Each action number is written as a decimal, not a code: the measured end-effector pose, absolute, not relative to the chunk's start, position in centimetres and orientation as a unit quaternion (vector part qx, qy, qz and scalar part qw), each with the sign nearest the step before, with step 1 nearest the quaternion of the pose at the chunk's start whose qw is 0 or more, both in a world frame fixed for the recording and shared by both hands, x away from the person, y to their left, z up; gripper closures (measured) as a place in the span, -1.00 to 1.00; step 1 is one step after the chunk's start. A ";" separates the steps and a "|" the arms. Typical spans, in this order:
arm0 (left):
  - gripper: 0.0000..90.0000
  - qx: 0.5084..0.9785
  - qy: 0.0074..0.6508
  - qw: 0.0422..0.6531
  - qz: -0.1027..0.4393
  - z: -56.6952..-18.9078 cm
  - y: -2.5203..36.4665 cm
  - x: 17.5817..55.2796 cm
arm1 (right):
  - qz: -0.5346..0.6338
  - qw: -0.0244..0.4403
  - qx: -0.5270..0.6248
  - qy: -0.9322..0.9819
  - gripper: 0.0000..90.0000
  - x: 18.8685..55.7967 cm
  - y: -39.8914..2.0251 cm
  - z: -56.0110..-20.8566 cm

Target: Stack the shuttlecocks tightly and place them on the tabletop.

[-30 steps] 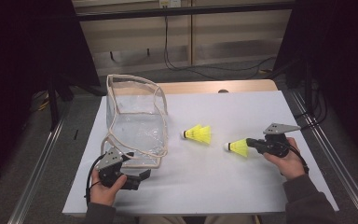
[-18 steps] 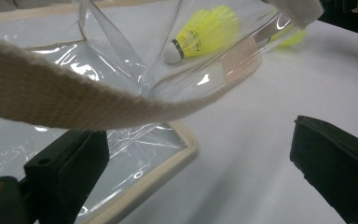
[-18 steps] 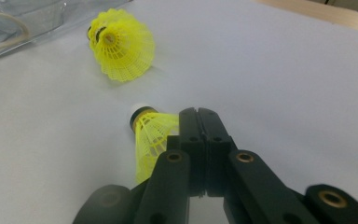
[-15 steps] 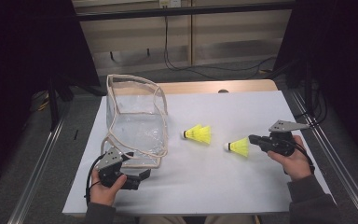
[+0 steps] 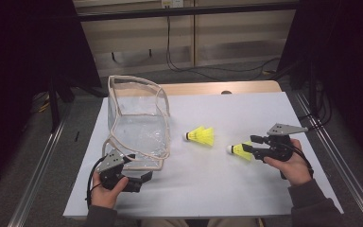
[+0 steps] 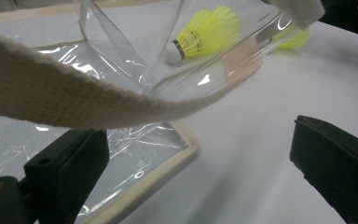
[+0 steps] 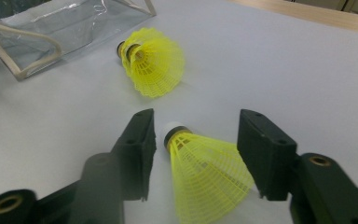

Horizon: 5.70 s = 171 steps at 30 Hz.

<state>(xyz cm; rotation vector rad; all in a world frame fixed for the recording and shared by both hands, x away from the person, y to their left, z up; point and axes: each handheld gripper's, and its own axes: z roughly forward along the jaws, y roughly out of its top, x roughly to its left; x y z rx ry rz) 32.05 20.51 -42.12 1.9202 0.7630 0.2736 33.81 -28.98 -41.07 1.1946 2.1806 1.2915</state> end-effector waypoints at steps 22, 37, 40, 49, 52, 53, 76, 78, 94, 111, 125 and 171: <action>-0.90 0.796 0.316 0.504 0.114 -42.1 20.5 32.0 | 0.453 0.159 0.442 0.758 -0.63 33.1 -28.9 -42.6; -0.90 0.795 0.314 0.506 0.116 -42.1 20.5 32.1 | 0.441 0.155 0.445 0.764 -0.60 32.9 -29.0 -43.2; -0.90 0.794 0.315 0.507 0.115 -42.1 20.5 32.0 | 0.440 0.156 0.442 0.766 -0.54 32.9 -29.0 -43.3; -0.90 0.795 0.315 0.505 0.117 -42.0 20.5 32.0 | 0.438 0.152 0.438 0.771 -0.35 32.7 -29.2 -43.3; -0.90 0.794 0.315 0.507 0.117 -42.0 20.5 32.0 | 0.438 0.149 0.431 0.774 -0.26 32.6 -29.2 -43.3; -0.90 0.794 0.315 0.507 0.117 -42.0 20.5 32.0 | 0.438 0.148 0.432 0.774 -0.25 32.6 -29.2 -43.3; -0.90 0.795 0.315 0.505 0.118 -42.0 20.6 32.0 | 0.430 0.145 0.426 0.783 0.32 32.8 -29.1 -44.2; -0.90 0.795 0.315 0.505 0.119 -42.0 20.5 32.0 | 0.430 0.142 0.426 0.783 0.36 32.8 -29.0 -44.3; -0.90 0.795 0.315 0.505 0.118 -42.0 20.5 32.0 | 0.422 0.143 0.413 0.794 0.62 33.0 -28.3 -44.9; -0.90 0.794 0.316 0.507 0.117 -42.1 20.5 32.1 | 0.420 0.143 0.413 0.795 0.73 33.3 -28.1 -45.1; -0.90 0.795 0.315 0.504 0.118 -42.1 20.5 32.1 | 0.423 0.141 0.410 0.796 0.96 33.4 -28.2 -45.1; -0.90 0.792 0.317 0.508 0.120 -41.9 20.6 32.0 | 0.465 0.129 0.400 0.779 0.99 34.0 -28.1 -43.5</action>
